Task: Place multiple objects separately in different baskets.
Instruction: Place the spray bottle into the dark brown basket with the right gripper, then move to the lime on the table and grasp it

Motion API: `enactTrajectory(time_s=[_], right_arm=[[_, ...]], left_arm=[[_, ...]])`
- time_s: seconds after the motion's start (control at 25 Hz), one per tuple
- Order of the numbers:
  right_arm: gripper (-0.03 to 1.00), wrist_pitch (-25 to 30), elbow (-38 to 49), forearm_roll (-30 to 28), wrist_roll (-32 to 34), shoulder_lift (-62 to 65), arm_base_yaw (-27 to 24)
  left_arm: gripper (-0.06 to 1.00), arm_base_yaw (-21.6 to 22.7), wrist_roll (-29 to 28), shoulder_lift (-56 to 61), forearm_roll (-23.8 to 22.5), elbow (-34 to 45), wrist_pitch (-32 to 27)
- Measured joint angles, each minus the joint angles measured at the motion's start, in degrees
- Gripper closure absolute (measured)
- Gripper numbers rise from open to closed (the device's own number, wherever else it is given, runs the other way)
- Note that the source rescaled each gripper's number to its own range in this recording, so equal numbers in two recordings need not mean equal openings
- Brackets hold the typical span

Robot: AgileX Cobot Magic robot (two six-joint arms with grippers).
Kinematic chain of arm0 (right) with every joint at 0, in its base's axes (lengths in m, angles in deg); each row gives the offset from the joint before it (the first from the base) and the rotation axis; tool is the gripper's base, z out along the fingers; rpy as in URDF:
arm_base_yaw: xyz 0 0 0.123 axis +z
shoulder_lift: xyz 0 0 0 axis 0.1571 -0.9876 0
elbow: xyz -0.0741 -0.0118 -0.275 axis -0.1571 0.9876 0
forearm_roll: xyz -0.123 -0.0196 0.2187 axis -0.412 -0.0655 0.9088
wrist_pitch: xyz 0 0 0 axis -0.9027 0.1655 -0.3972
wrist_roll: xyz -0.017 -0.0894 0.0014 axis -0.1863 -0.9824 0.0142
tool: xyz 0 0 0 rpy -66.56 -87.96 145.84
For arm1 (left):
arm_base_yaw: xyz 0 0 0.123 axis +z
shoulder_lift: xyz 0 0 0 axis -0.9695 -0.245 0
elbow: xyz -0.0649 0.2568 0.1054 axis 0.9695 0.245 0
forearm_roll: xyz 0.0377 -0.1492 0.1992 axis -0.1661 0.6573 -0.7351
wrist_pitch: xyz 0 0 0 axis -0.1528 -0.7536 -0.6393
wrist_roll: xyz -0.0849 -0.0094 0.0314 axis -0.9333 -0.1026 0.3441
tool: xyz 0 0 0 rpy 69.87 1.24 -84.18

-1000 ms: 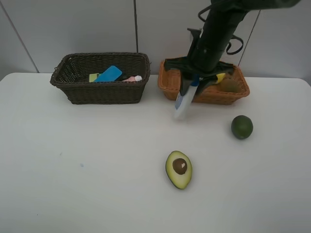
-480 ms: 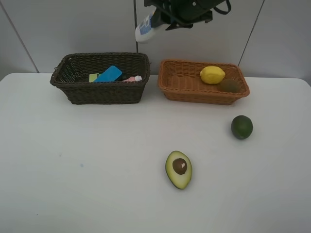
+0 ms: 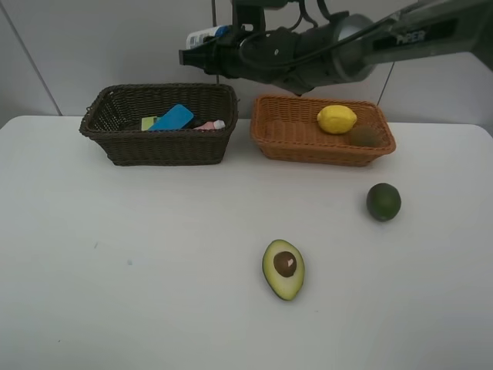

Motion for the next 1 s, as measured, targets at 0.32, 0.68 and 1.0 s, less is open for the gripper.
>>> enactTrajectory(time_s=[0.32, 0.68, 1.0], right_arm=[[0.17, 0.2, 0.21, 0.16, 1.06, -3.16, 0.0], [-0.01, 19.71, 0.21, 0.16, 1.7, 3.63, -0.18], [-0.01, 59.17, 0.15, -9.58, 14.9, 16.89, -8.43]], left_arm=[[-0.06, 0.0, 0.0, 0.0, 0.0, 0.0, 0.0], [-0.06, 0.0, 0.0, 0.0, 0.0, 0.0, 0.0], [-0.06, 0.0, 0.0, 0.0, 0.0, 0.0, 0.0]])
